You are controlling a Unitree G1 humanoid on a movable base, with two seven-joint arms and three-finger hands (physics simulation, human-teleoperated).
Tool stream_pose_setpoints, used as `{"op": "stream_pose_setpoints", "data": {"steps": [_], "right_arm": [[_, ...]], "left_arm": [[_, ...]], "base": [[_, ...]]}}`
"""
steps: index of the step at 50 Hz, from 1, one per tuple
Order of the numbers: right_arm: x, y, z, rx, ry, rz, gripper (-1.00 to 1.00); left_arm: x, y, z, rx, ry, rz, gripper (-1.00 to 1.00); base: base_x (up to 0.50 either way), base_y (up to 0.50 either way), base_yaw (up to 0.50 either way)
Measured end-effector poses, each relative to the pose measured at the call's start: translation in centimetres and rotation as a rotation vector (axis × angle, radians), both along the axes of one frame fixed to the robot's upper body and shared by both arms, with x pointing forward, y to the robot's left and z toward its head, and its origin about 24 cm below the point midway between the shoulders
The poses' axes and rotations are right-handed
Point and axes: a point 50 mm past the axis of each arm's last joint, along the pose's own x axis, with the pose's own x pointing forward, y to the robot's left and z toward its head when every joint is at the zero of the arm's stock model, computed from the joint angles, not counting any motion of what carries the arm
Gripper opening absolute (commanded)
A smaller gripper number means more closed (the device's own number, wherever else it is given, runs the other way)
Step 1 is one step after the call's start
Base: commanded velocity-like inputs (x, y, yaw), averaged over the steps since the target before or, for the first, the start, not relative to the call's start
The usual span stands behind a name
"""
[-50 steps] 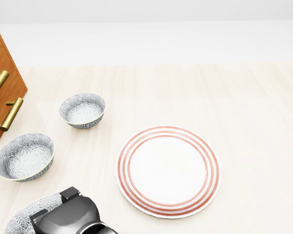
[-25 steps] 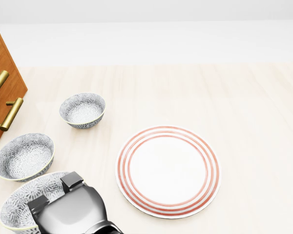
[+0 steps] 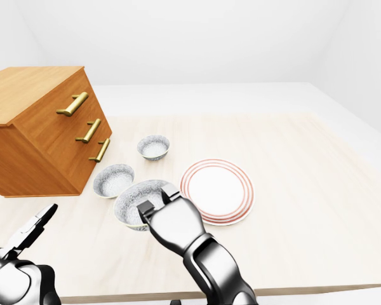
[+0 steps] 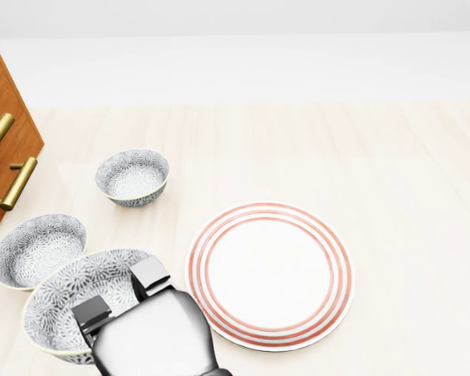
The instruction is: Put the bowl at the front on the plate.
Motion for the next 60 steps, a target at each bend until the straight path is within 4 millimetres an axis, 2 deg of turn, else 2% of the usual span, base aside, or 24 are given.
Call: {"op": "stream_pose_setpoints", "data": {"steps": [11,23,37,60], "right_arm": [[-0.6,-1.3,-0.4,-0.005,0.009,-0.027,-1.0],[-2.0,-2.4,-0.6,0.098,-0.029,-0.006,-1.0],[-3.0,-2.6,-1.2,0.18,-0.033,0.025,-1.0],[-3.4,-2.7,-1.4,0.207,-0.032,0.036,-1.0]], "left_arm": [[0.0,0.0,0.1,0.005,-0.002,0.001,1.0],[0.0,0.0,0.0,0.002,0.0,0.001,1.0],[0.0,0.0,-0.1,-0.002,0.003,0.002,1.0],[0.0,0.0,-0.1,-0.003,0.004,0.002,1.0]], "base": [[0.0,0.0,0.0],[0.0,0.0,0.0],[0.0,0.0,0.0],[0.0,0.0,0.0]]}}
